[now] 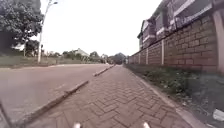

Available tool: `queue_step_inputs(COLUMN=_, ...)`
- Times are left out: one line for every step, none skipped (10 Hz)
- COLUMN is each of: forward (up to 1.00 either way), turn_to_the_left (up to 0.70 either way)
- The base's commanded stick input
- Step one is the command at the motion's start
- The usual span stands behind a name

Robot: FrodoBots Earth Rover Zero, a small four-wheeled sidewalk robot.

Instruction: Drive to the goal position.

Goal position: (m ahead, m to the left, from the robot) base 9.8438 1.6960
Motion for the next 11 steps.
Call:
queue_step_inputs(forward=0.50, turn_to_the_left=0.00)
queue_step_inputs(forward=0.50, turn_to_the_left=0.00)
queue_step_inputs(forward=0.50, turn_to_the_left=0.00)
queue_step_inputs(forward=0.50, turn_to_the_left=0.00)
queue_step_inputs(forward=0.50, turn_to_the_left=0.00)
queue_step_inputs(forward=0.50, turn_to_the_left=0.00)
queue_step_inputs(forward=0.50, turn_to_the_left=0.00)
queue_step_inputs(forward=0.50, turn_to_the_left=0.00)
queue_step_inputs(forward=0.50, turn_to_the_left=0.00)
queue_step_inputs(forward=0.50, turn_to_the_left=-0.02)
queue_step_inputs(forward=0.50, turn_to_the_left=-0.07)
